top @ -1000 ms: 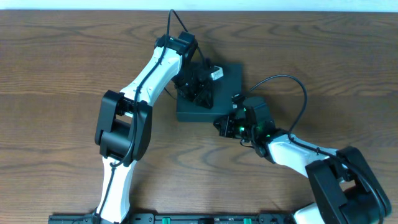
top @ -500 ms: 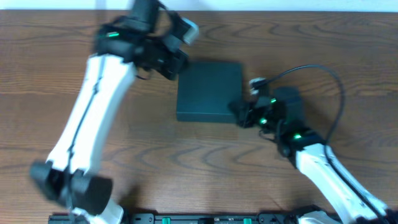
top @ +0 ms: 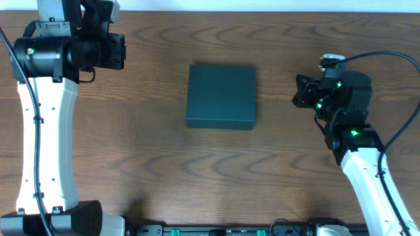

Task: Pack container

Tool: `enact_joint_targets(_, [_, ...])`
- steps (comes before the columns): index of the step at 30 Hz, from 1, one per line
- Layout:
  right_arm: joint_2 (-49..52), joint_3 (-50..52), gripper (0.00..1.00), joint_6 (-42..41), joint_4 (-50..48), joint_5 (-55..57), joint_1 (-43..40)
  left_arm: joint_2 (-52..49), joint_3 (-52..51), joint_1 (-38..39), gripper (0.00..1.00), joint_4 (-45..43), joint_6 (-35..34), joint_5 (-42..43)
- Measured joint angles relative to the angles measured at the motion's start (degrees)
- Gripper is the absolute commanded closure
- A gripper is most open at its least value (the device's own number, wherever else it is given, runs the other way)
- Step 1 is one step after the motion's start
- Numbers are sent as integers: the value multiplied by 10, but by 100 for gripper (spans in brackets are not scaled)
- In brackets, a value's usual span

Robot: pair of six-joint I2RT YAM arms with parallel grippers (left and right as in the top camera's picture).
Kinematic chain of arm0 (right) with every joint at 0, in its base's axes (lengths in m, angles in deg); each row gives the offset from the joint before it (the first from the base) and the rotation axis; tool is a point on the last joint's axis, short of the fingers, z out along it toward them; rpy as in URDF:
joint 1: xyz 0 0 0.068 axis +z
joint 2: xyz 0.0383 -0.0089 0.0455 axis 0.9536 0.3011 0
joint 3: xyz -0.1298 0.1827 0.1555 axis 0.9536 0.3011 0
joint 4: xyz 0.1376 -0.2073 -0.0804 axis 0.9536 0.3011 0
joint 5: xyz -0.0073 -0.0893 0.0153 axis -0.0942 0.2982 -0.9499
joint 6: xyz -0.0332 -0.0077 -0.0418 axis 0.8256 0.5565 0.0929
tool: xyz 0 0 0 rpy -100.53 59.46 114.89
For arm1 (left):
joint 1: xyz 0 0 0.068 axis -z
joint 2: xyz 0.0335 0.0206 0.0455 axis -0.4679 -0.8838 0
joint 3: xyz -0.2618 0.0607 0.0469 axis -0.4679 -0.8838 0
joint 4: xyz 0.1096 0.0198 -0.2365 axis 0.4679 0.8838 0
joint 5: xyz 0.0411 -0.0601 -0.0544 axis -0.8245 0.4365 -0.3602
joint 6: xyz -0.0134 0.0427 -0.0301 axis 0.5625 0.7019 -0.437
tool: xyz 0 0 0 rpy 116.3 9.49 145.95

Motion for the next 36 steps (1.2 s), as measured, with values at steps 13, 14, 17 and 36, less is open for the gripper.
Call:
enact_joint_targets(13, [0,-2,1,13,86,10,0,0,0,0,5,17,-12,-22])
enact_joint_targets(14, [0,-2,1,13,95,10,0,0,0,0,5,17,-12,-23])
enact_joint_targets(17, [0,-3,1,14,120,10,0,0,0,0,5,17,-12,-23])
enact_joint_targets(36, [0,-3,1,13,142,11,0,78,-16,0,5,89,-11,-108])
